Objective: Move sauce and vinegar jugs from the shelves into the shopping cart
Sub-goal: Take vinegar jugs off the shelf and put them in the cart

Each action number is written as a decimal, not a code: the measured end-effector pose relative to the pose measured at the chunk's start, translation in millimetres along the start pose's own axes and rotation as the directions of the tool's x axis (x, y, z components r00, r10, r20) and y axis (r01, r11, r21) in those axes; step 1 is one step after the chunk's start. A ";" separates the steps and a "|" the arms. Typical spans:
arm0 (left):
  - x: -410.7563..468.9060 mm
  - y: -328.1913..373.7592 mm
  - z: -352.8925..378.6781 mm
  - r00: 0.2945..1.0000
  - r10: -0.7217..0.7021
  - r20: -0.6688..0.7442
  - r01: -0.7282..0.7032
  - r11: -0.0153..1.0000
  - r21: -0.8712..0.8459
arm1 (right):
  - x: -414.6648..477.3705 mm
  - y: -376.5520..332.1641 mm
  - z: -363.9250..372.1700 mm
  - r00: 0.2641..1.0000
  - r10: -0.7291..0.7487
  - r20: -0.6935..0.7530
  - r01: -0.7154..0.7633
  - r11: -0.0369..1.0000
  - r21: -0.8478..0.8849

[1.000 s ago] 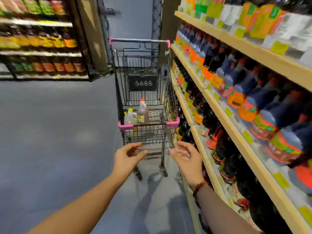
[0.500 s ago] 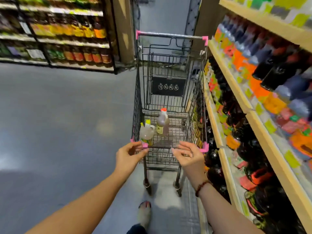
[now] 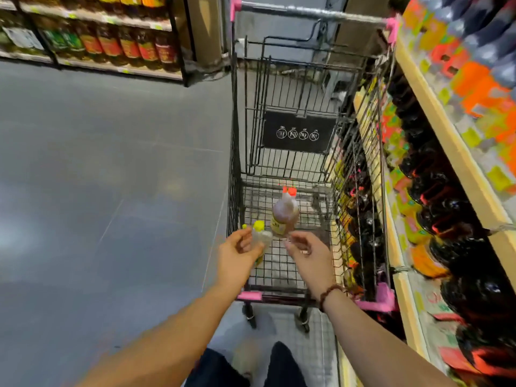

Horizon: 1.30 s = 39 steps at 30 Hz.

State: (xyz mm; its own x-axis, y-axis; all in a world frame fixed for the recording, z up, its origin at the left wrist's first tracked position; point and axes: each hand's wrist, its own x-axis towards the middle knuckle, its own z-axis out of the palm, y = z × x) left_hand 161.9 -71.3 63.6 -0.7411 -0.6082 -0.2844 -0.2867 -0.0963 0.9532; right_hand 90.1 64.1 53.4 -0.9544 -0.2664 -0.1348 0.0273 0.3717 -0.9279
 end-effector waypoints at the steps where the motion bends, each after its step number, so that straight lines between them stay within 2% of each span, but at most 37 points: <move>1: 5.4 -3.0 4.1 1.000 -0.008 -0.004 0.008 1.000 0.002 | 8.1 4.8 4.0 1.000 0.010 0.005 -0.010 1.000 -0.007; 7: 34.4 -26.9 25.8 0.994 -0.054 -0.092 0.062 0.995 0.078 | 51.3 43.6 28.3 0.989 0.115 0.093 -0.109 0.992 -0.070; 12: 58.0 -46.6 35.9 0.990 -0.102 -0.102 0.120 0.972 0.200 | 76.7 71.2 50.0 0.970 0.146 0.196 -0.139 0.989 -0.052; 14: 63.3 -53.5 40.0 0.984 -0.128 -0.122 0.149 0.972 0.181 | 80.1 80.3 56.5 0.963 0.147 0.227 -0.147 0.989 -0.018; 19: 77.9 -67.7 46.3 0.971 -0.180 -0.157 0.207 0.963 0.172 | 83.3 99.7 68.7 0.949 0.086 0.303 -0.085 0.996 -0.015; 22: 82.0 -63.3 47.2 0.974 -0.194 -0.117 0.211 0.965 0.158 | 80.1 104.1 70.8 0.945 0.042 0.325 -0.023 0.998 -0.061; 26: 87.1 -66.6 40.8 0.986 -0.159 -0.053 0.167 0.966 0.196 | 79.4 100.8 70.4 0.957 0.024 0.290 -0.013 0.999 -0.043; 30: 86.8 -61.0 36.9 0.978 -0.210 0.008 0.207 0.969 0.134 | 81.5 94.3 50.1 0.978 -0.016 0.208 0.019 1.000 -0.014; 32: 82.2 -53.4 35.9 0.981 -0.183 0.070 0.172 0.974 0.148 | 82.1 88.9 33.5 0.985 -0.034 0.167 0.037 0.999 -0.020; 35: 73.9 -38.2 36.3 0.977 -0.156 0.148 0.130 0.976 0.174 | 84.2 70.3 5.7 0.997 -0.005 0.083 0.004 1.000 0.015; 39: 63.0 -1.8 45.8 0.956 -0.127 0.264 0.075 0.977 0.198 | 87.0 32.4 -38.4 0.997 -0.064 -0.054 0.066 0.997 0.033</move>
State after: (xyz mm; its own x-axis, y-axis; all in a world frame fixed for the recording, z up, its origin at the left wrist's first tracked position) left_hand 88.0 -73.3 39.3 -0.8325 -0.3612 -0.4202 -0.4563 0.0166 0.8897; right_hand -3.5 87.1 25.0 -0.9687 -0.2418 -0.0562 -0.0259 0.3235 -0.9459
